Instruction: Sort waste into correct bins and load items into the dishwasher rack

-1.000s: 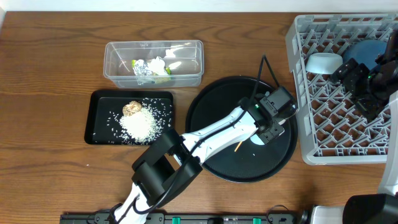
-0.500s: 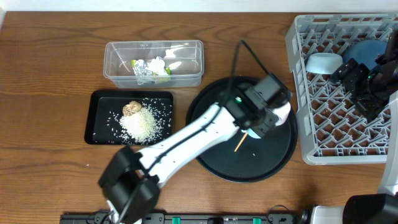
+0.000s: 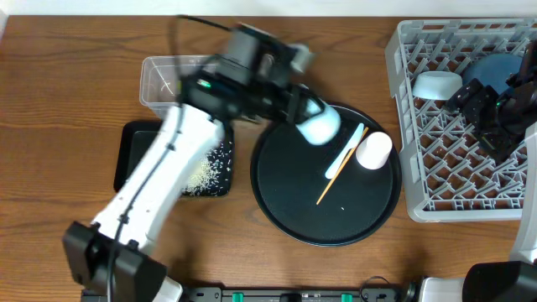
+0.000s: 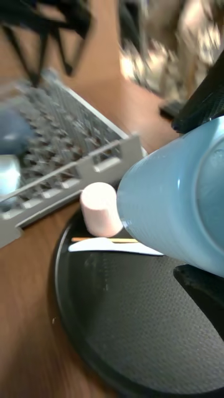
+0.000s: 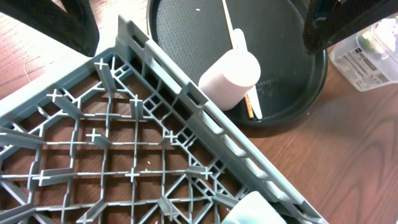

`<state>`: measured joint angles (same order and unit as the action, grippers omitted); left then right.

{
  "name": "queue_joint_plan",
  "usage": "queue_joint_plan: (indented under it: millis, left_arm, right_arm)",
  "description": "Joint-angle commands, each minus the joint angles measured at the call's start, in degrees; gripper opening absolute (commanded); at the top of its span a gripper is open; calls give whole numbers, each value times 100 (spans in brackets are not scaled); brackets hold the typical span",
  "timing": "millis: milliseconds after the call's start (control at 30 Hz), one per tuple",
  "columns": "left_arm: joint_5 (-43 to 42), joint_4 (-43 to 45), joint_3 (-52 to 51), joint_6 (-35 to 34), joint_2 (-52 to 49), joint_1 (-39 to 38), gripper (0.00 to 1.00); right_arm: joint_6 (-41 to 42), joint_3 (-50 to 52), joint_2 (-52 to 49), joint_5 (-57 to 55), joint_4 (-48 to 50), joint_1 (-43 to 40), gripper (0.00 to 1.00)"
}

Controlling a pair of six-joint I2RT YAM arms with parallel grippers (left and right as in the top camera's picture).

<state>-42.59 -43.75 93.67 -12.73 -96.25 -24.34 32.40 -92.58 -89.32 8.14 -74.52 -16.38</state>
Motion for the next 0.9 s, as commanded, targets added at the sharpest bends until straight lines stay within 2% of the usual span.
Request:
queue_joint_plan:
  millis: [0,100,200,300,433,567,700,867]
  left_arm:
    - [-1543,-35,31,-310,42,649,30]
    - [-2094,-37,31,-544,42,1134,30]
    - [-2476,-39,31,-684,42,1467,29]
    - [-2586,-42,31,-931,42,1694,30]
    - [-2608,-59,31,-1362,42,1845,30]
    - [-2601,-24,31,-1875,42,1888,30]
    - [-2605,120,31,-2472,42,1886,30]
    - [-2977,348,31,-3134,42,1886,30]
  right_arm:
    - [-79,-42,15,2,-4,-11,99]
    - [-70,-42,15,9,-2,-11,99]
    - [334,-42,15,291,109,-9,99]
    - [750,-42,15,463,138,-9,100]
    - [765,-42,15,595,7,-9,99]
    - [514,-31,15,1676,-205,81,99]
    - [59,-31,15,2470,-225,487,99]
    - [52,-31,11,2490,22,1368,99]
